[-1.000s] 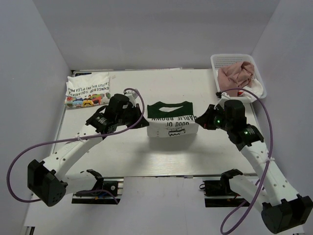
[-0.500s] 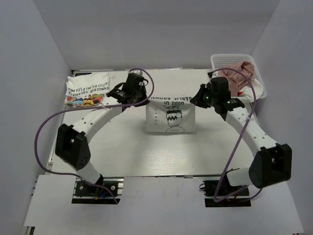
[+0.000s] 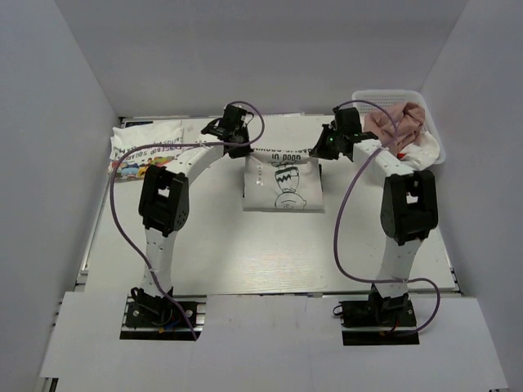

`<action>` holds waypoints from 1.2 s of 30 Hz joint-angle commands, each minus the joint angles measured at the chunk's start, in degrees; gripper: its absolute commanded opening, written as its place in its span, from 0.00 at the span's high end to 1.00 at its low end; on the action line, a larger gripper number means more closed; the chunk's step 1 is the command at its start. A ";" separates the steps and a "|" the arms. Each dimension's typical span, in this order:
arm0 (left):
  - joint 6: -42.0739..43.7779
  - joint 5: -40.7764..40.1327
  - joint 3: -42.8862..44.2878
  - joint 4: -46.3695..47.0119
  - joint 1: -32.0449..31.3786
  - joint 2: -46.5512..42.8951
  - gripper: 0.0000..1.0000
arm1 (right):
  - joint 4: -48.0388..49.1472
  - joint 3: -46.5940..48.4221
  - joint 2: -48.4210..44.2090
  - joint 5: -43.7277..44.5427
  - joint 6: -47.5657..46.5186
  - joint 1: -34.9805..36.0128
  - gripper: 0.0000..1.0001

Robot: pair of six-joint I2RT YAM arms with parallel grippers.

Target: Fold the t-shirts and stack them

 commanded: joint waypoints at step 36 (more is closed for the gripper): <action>8.03 19.22 9.23 18.39 3.26 11.77 0.77 | 4.96 -0.25 4.71 7.04 7.45 -4.20 1.00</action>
